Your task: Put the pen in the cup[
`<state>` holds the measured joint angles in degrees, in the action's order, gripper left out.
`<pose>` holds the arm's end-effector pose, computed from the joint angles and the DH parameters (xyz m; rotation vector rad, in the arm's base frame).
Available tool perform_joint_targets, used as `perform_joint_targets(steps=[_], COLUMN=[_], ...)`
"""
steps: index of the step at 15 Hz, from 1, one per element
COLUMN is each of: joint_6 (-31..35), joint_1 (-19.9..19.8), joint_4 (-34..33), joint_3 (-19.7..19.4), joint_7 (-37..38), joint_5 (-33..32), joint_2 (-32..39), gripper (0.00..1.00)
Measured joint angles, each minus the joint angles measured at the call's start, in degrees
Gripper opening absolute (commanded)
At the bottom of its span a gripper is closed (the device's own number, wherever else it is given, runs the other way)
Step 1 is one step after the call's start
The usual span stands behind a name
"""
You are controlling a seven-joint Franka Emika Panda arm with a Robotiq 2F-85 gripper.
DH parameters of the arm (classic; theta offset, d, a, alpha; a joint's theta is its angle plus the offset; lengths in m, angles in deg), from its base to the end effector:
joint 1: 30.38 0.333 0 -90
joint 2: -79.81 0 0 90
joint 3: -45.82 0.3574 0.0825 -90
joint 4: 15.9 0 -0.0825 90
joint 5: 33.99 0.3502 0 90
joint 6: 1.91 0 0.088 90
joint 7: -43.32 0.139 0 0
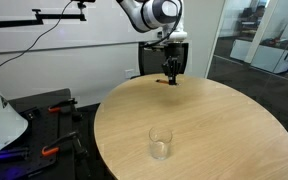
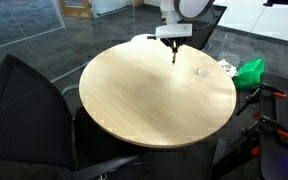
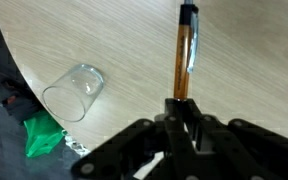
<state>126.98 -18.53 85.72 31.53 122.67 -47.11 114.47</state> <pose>0.6445 -0.0240 0.2477 2.2971 -1.6355 0.1452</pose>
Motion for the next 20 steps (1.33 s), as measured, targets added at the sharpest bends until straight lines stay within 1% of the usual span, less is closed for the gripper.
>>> perform_joint_targets(steps=[7, 12, 13, 17, 18, 20], joint_6=[-0.9, -6.2, -7.8, -8.2, -8.2, -8.8], joint_1=[2.1, 2.3, 2.2, 1.0, 1.0, 0.9], joint_4=[0.1, 0.3, 0.4, 0.4, 0.4, 0.2], joint_3=[-3.3, -4.5, -4.7, -3.2, -3.1, -3.1], joint_7=[26.3, 43.3, 46.4, 47.0, 47.0, 48.2], joint_5=[-11.2, -18.2, -19.3, -19.8, -19.8, -20.0], joint_2=[0.0, 0.0, -0.1, 0.1, 0.1, 0.2], gripper=[0.03, 0.03, 0.13, 0.13, 0.03, 0.03])
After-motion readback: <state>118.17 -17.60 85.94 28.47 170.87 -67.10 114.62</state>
